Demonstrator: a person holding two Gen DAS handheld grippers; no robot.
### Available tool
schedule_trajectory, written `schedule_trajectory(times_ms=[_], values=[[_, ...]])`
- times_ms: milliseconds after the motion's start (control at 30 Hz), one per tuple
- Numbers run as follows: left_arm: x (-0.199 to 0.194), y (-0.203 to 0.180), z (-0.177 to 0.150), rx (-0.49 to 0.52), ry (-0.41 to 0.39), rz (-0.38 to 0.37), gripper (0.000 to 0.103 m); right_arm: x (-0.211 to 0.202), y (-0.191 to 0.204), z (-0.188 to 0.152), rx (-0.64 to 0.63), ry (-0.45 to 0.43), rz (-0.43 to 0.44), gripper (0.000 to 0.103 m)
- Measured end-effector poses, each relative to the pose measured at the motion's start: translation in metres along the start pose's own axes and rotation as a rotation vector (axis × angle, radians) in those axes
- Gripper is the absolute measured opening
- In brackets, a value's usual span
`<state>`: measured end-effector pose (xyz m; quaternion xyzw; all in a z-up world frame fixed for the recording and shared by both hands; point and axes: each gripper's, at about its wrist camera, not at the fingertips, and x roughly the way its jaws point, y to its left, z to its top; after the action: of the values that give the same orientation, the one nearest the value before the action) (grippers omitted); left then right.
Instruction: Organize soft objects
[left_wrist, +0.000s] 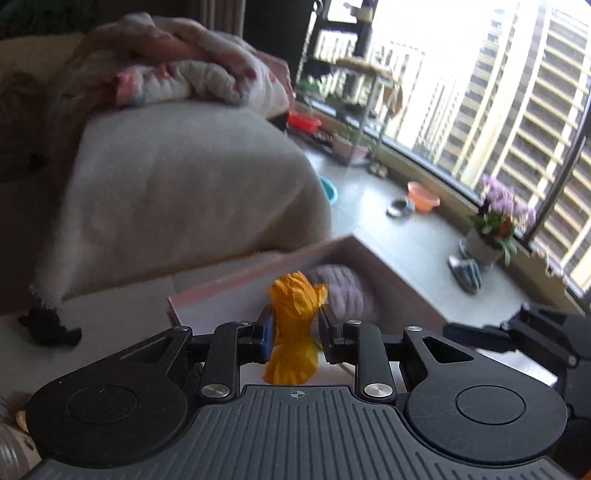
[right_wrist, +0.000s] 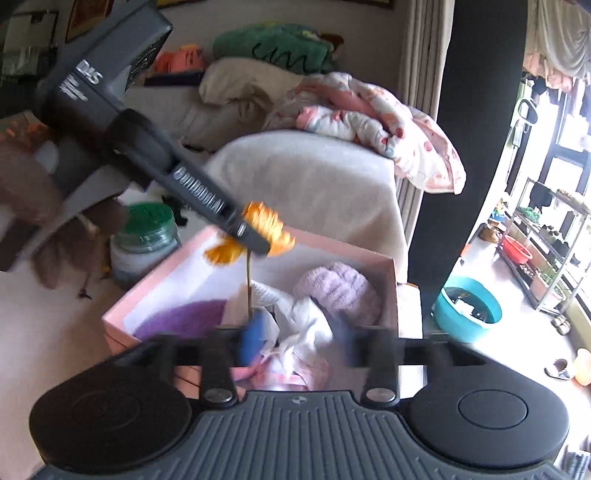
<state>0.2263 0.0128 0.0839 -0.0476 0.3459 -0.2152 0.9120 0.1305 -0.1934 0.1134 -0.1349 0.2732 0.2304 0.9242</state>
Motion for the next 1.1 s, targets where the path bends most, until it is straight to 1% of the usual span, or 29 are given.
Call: schedule_trajectory(times_ms=[33, 67, 133, 167, 200, 233, 267, 300, 333, 367, 400, 433, 467, 533, 600, 667, 733, 767, 867, 967, 1100], values=[[-0.009, 0.005, 0.004, -0.042, -0.030, -0.034, 0.028, -0.004, 0.001, -0.001, 0.005, -0.018, 0.002, 0.064], [-0.014, 0.009, 0.008, -0.089, -0.036, -0.077, 0.028, -0.008, 0.001, -0.001, 0.006, -0.030, 0.004, 0.064], [-0.018, 0.013, 0.010, -0.143, 0.004, -0.171, 0.028, -0.014, 0.002, 0.000, 0.013, -0.049, -0.003, 0.064], [-0.019, 0.010, 0.007, -0.141, 0.029, -0.186, 0.028, -0.018, 0.001, 0.001, 0.020, -0.060, -0.008, 0.064], [-0.018, 0.004, 0.003, -0.126, 0.035, -0.174, 0.028, -0.022, -0.001, 0.001, 0.029, -0.072, -0.013, 0.064], [-0.018, -0.002, -0.003, -0.104, 0.024, -0.143, 0.028, -0.025, -0.002, 0.001, 0.040, -0.083, -0.016, 0.064], [-0.020, -0.002, -0.006, -0.088, -0.005, -0.103, 0.028, -0.029, -0.004, 0.001, 0.053, -0.095, -0.019, 0.064], [-0.026, -0.003, -0.008, -0.081, -0.044, -0.082, 0.028, -0.031, -0.007, 0.002, 0.068, -0.105, -0.022, 0.065], [-0.031, 0.004, -0.006, -0.086, -0.085, -0.101, 0.028, -0.034, -0.008, 0.002, 0.084, -0.114, -0.026, 0.065], [-0.041, 0.008, -0.005, -0.107, -0.132, -0.138, 0.028, -0.035, -0.010, 0.002, 0.092, -0.118, -0.031, 0.065], [-0.051, 0.011, -0.006, -0.132, -0.180, -0.158, 0.028, -0.036, -0.010, 0.000, 0.091, -0.116, -0.036, 0.066], [-0.061, 0.013, -0.006, -0.150, -0.222, -0.154, 0.028, -0.036, -0.010, 0.000, 0.087, -0.114, -0.045, 0.066], [-0.073, 0.015, -0.007, -0.156, -0.253, -0.136, 0.028, -0.036, -0.010, -0.001, 0.085, -0.111, -0.052, 0.066], [-0.095, 0.018, -0.012, -0.143, -0.288, -0.089, 0.028, -0.037, -0.013, -0.002, 0.096, -0.108, -0.054, 0.065], [-0.124, 0.022, -0.026, -0.129, -0.326, -0.041, 0.028, -0.040, -0.016, -0.004, 0.115, -0.110, -0.054, 0.066], [-0.155, 0.030, -0.044, -0.136, -0.360, 0.039, 0.028, -0.041, -0.019, -0.006, 0.138, -0.110, -0.060, 0.066], [-0.183, 0.046, -0.067, -0.175, -0.392, 0.137, 0.028, -0.040, -0.020, -0.007, 0.161, -0.104, -0.065, 0.066], [-0.193, 0.054, -0.077, -0.197, -0.393, 0.180, 0.028, -0.040, -0.019, -0.007, 0.167, -0.100, -0.065, 0.066], [-0.212, 0.080, -0.107, -0.262, -0.338, 0.291, 0.028, -0.035, -0.008, -0.005, 0.157, -0.092, -0.044, 0.066], [-0.220, 0.101, -0.136, -0.314, -0.282, 0.326, 0.028, -0.034, 0.015, 0.002, 0.109, -0.098, -0.002, 0.065], [-0.228, 0.119, -0.156, -0.374, -0.276, 0.344, 0.028, -0.035, 0.051, 0.019, 0.031, -0.104, 0.064, 0.065]])
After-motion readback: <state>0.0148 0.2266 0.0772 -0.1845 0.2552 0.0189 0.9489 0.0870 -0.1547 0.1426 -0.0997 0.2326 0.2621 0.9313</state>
